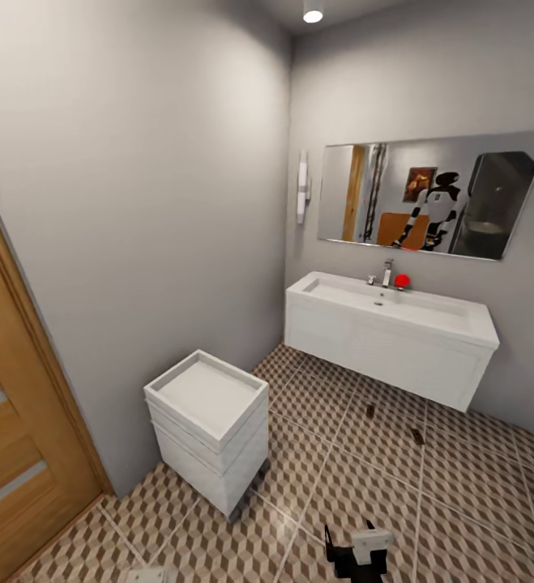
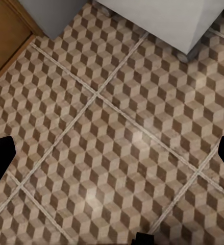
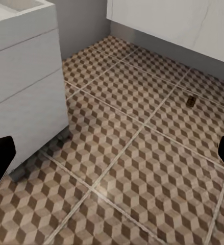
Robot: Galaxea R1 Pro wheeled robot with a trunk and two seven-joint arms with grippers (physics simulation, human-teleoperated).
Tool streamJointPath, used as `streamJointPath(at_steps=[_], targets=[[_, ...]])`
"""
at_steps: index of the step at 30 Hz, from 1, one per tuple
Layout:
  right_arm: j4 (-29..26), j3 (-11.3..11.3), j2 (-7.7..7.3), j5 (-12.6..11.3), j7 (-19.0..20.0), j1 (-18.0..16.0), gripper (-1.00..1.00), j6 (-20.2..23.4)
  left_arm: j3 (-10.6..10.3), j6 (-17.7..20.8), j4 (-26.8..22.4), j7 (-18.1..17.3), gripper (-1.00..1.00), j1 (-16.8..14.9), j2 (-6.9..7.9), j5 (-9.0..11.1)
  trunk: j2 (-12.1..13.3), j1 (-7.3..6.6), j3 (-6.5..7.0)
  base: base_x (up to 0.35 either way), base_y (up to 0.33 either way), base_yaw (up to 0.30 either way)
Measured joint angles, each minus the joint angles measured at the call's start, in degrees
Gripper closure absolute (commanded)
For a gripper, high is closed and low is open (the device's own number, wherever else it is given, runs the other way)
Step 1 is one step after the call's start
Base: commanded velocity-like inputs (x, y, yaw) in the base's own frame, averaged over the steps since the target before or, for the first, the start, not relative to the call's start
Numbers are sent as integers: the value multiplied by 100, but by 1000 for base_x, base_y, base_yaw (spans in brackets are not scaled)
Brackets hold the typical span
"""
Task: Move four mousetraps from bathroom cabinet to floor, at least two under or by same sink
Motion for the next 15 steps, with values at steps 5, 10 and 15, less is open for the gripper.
streamJointPath(at_steps=[5,10,15], targets=[[0,1,0,0,0,0,-100,3,0,0,1,0,-100,1,0,0,1,0,-16,0,0,268],[0,-1,-1,0,0,0,-100,2,0,0,1,0,-100,-1,0,3,1,0,-32,0,0,268],[0,2,1,0,0,0,-100,3,0,0,1,0,-100,1,0,1,0,0,-49,0,0,268]])
